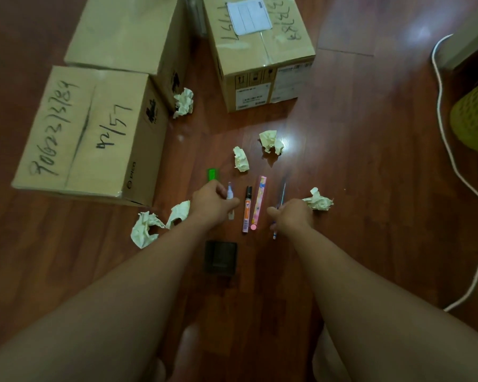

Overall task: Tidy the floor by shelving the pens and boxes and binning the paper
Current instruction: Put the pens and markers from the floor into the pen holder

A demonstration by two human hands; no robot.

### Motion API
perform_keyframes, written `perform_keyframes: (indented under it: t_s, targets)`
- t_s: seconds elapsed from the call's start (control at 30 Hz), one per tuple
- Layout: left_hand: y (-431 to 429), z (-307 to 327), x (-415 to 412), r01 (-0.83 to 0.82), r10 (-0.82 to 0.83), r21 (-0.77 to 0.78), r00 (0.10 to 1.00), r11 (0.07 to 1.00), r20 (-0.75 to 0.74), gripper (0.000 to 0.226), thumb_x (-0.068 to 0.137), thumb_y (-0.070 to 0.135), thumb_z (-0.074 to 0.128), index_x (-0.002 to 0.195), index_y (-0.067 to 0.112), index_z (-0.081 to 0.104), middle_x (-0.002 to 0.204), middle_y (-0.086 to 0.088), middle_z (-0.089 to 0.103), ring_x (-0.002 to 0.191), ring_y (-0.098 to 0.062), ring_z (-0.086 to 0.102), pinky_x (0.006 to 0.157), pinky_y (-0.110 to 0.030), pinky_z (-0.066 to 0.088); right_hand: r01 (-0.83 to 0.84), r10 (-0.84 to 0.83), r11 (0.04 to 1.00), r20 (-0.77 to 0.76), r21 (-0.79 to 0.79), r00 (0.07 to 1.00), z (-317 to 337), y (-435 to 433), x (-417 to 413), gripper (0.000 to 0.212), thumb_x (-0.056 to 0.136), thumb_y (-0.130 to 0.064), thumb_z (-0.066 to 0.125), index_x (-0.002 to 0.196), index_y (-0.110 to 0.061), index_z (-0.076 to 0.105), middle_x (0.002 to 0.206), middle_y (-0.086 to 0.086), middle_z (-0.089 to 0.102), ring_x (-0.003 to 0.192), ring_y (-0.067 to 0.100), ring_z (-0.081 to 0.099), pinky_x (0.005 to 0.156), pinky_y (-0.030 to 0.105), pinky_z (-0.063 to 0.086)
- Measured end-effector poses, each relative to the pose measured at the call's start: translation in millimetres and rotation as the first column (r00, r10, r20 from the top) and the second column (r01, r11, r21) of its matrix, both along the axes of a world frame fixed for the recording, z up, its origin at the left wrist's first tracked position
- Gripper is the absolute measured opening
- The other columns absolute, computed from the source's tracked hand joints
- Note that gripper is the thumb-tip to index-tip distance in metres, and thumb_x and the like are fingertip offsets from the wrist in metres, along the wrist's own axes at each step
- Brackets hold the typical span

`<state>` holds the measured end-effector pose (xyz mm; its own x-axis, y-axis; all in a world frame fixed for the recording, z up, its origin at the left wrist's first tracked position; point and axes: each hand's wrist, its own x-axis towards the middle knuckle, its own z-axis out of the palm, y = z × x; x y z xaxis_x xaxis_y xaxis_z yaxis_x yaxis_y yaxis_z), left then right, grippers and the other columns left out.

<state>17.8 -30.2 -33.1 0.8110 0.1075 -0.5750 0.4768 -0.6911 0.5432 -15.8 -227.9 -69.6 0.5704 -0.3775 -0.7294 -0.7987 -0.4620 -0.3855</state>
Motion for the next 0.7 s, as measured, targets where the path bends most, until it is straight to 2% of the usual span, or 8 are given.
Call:
perform_keyframes:
  t_s: [0.07,0.17,0.23,0.37,0.43,0.57,0.7]
  targets:
    - [10.7,26.0,-9.0,0.047,-0.045,-0.056,0.998,0.997,0.036,0.023,0.092,0.023,0.083,0.102,0.017,0.063,0.087,0.010,0.062,0.078,-0.006,0.060,0.058,-0.019,0.042,-0.002,-0.004,0.999,0.120,0.051,0.993,25.6,14.3,-4.0,0.021,0.090,-0.032,0.081,0.091,-0.013,0.072,0.090,0.004,0.074,0.082,0.020,0.071,0.064,0.034,0.055]
    - [34.2,48.4,-32.2,0.103,-0.098,-0.105,0.994,0.989,0.053,0.019,0.090,0.021,0.083,0.102,0.020,0.069,0.092,0.009,0.071,0.085,-0.010,0.066,0.069,-0.028,0.053,-0.087,0.052,0.987,0.239,0.138,0.970,55.2,31.8,-23.9,0.016,0.092,-0.029,0.078,0.097,-0.016,0.070,0.088,-0.006,0.069,0.078,0.009,0.064,0.062,0.030,0.051]
    - [50.3,52.3,-50.3,0.131,-0.126,-0.098,0.991,0.987,0.055,0.014,0.087,0.019,0.085,0.093,0.024,0.073,0.091,0.005,0.076,0.088,-0.015,0.072,0.077,-0.033,0.056,-0.163,0.111,0.971,0.276,0.173,0.955,66.7,39.4,-40.7,0.016,0.091,-0.028,0.078,0.096,-0.016,0.068,0.083,-0.008,0.066,0.072,0.006,0.059,0.059,0.025,0.043]
    - [71.6,52.9,-85.9,0.223,-0.224,-0.032,0.974,0.974,-0.032,0.018,0.084,0.017,0.089,0.089,0.022,0.073,0.090,0.007,0.075,0.091,-0.015,0.072,0.072,-0.029,0.051,-0.274,0.202,0.934,0.294,0.228,0.934,85.0,51.0,-82.6,0.012,0.091,-0.023,0.077,0.092,-0.022,0.065,0.084,-0.008,0.067,0.073,0.000,0.061,0.061,0.018,0.043]
    - [76.0,47.3,-98.1,0.194,-0.195,-0.027,0.978,0.981,-0.076,0.021,0.080,0.016,0.093,0.088,0.022,0.074,0.091,0.004,0.076,0.092,-0.018,0.072,0.070,-0.028,0.052,-0.339,0.271,0.914,0.288,0.222,0.919,82.3,55.3,-100.3,0.015,0.091,-0.021,0.077,0.090,-0.027,0.063,0.087,-0.008,0.070,0.077,-0.001,0.065,0.064,0.014,0.044]
    - [72.3,39.4,-112.3,0.141,-0.146,-0.060,0.984,0.988,-0.099,0.026,0.076,0.018,0.096,0.092,0.022,0.077,0.096,0.001,0.075,0.092,-0.017,0.070,0.069,-0.028,0.054,-0.396,0.325,0.887,0.287,0.238,0.901,71.3,64.7,-119.9,0.013,0.095,-0.026,0.073,0.107,-0.031,0.070,0.101,-0.010,0.073,0.090,0.001,0.068,0.078,0.021,0.053]
    - [66.2,30.7,-116.9,0.180,-0.181,-0.036,0.984,0.983,-0.008,0.020,0.082,0.018,0.092,0.088,0.026,0.074,0.099,0.001,0.072,0.088,-0.010,0.067,0.068,-0.022,0.051,-0.413,0.339,0.895,0.343,0.171,0.876,63.7,73.0,-125.2,0.017,0.094,-0.028,0.070,0.110,-0.030,0.076,0.101,-0.008,0.076,0.089,0.003,0.071,0.081,0.029,0.061]
